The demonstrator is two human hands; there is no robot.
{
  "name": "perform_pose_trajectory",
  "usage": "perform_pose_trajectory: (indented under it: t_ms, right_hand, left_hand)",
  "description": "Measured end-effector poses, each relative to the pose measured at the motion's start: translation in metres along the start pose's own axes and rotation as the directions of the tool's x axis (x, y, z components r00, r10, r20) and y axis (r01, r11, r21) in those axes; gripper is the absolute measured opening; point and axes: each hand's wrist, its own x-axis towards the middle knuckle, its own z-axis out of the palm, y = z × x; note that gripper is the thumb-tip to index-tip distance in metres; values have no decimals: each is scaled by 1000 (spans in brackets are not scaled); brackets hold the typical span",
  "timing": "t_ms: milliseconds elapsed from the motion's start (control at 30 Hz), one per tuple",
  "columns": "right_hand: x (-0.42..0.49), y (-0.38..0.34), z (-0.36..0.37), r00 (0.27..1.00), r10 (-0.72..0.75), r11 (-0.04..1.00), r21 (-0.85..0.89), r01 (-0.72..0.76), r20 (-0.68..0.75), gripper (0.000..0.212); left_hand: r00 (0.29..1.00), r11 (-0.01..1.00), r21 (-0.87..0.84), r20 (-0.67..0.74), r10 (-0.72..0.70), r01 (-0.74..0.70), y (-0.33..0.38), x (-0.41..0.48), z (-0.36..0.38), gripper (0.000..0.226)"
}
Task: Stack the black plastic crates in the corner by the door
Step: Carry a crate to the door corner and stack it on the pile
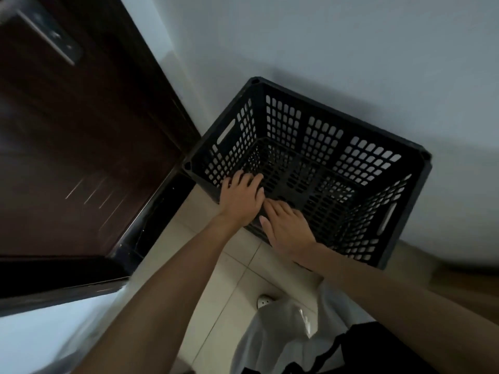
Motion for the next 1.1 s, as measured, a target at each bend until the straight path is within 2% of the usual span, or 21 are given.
perform_pose_trajectory:
  t_ms: [167, 433, 700, 800, 867, 1000, 1100]
  right_hand:
    - [2, -1, -2, 1000, 18, 1000, 8, -18, 3, 63]
    - [5, 0, -2, 1000, 14, 989, 149, -17, 26, 82]
    - [0, -3, -7, 1000, 6, 994, 108, -6, 0, 83]
    - [1, -2, -12, 998, -1, 986, 169, -9, 59, 84]
    - [9, -3, -22, 996, -17, 974, 225, -3, 88, 76]
    - [61, -12, -56, 999, -49, 966, 253, 45, 12, 31]
    - [113, -19, -81, 996, -10, 965, 262, 32, -85, 26]
  left_hand:
    - [985, 989, 23, -88, 150, -148, -5, 3, 3, 39]
    - [985, 988, -54, -101, 140, -146, -4, 4, 5, 39]
    - [992, 991, -44, -19, 124, -125, -3, 4, 2, 38]
    - [993, 983, -143, -4, 116, -115, -5, 11, -7, 40]
    - [993, 957, -264, -38, 115, -121, -16, 21, -17, 40]
    - [962, 930, -285, -207, 177, -233, -57, 52, -40, 31]
    - [961, 937, -313, -270, 68, -154, -94, 83, -53, 28]
